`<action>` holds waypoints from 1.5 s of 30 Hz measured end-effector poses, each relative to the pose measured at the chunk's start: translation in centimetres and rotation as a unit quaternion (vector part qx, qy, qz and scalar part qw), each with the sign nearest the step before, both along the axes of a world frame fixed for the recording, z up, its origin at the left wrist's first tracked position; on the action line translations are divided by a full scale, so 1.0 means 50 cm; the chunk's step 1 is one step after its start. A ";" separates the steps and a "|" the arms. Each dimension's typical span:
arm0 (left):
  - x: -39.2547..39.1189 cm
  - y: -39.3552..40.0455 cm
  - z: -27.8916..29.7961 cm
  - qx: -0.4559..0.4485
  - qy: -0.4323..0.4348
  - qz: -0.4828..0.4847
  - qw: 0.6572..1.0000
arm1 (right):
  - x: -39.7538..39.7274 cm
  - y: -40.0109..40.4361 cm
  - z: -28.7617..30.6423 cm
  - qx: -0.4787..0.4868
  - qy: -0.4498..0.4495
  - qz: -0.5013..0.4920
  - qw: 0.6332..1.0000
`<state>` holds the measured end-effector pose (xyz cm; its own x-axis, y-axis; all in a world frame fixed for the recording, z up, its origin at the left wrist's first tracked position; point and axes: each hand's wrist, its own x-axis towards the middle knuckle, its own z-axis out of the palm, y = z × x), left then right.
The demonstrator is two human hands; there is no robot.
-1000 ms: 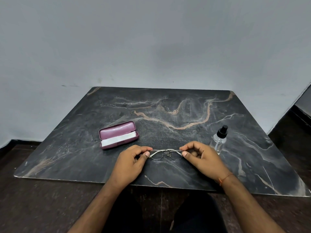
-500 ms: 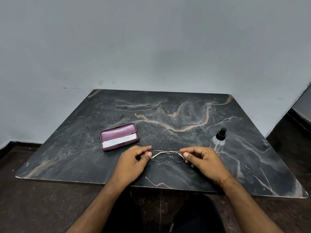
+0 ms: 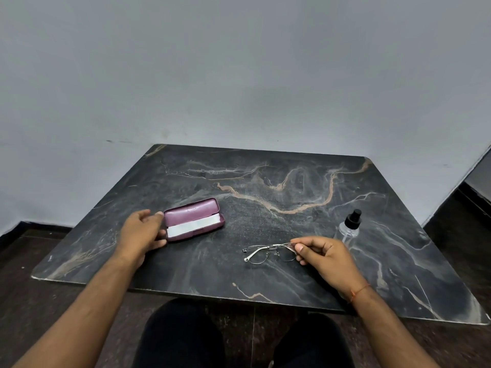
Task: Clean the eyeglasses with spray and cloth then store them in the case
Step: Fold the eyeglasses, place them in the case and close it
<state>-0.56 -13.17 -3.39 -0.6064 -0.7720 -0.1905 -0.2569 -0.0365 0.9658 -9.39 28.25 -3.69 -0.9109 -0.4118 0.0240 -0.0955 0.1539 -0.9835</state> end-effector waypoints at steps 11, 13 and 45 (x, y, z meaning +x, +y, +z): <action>-0.066 0.063 -0.017 -0.101 0.007 -0.110 0.989 | 0.015 -0.003 0.006 -0.062 -0.017 -0.048 0.997; -0.075 0.102 -0.009 -0.118 0.030 -0.145 0.982 | 0.019 -0.005 0.008 -0.082 -0.030 -0.058 0.995; -0.098 0.211 -0.025 -0.071 0.125 -0.228 0.963 | 0.002 -0.087 0.019 0.151 0.111 -0.063 0.980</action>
